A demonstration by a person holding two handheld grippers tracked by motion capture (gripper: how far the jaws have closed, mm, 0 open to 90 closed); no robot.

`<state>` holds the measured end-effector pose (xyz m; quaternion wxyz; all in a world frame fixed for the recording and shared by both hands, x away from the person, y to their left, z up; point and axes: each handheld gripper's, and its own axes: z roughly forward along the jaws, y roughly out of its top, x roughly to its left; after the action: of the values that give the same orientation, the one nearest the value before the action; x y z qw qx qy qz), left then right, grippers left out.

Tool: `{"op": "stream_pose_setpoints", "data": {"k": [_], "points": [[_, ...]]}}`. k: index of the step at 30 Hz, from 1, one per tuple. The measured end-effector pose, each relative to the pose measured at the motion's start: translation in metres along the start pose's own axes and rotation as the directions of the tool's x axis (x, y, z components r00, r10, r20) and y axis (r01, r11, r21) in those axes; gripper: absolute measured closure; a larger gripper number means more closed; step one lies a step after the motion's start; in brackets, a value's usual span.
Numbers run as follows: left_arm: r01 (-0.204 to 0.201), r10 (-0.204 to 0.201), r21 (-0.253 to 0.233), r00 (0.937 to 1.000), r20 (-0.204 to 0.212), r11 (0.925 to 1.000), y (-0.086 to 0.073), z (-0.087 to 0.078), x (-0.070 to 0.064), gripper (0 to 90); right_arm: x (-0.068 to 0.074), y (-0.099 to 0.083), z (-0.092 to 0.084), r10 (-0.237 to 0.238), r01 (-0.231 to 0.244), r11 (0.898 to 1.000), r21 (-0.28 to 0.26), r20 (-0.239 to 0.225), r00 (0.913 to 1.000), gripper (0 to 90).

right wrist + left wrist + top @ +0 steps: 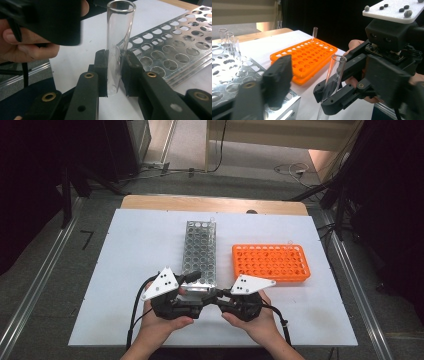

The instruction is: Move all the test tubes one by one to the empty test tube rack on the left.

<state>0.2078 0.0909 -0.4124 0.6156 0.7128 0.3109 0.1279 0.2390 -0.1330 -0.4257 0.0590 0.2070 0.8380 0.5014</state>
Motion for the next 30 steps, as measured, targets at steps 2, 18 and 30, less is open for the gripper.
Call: {"op": "stream_pose_setpoints", "data": {"k": [2,18,30], "points": [[-0.009,0.009,0.007,1.0000,0.004,0.9999,-0.0001,0.0007,-0.0016,33.6,0.0014,0.0000,0.0009,-0.003,0.003,1.000,0.004,-0.004,1.0000,74.0],[-0.046,0.045,0.036,0.9987,0.022,0.9983,-0.0031,0.0053,-0.0054,65.7,0.0056,0.0012,0.0022,-0.019,0.019,1.000,0.011,-0.008,0.9998,73.9],[-0.041,0.041,0.039,0.9991,0.010,0.9984,-0.0008,0.0055,-0.0031,75.2,0.0044,0.0014,0.0026,-0.024,0.024,0.999,0.022,-0.006,0.9997,73.1]]}}
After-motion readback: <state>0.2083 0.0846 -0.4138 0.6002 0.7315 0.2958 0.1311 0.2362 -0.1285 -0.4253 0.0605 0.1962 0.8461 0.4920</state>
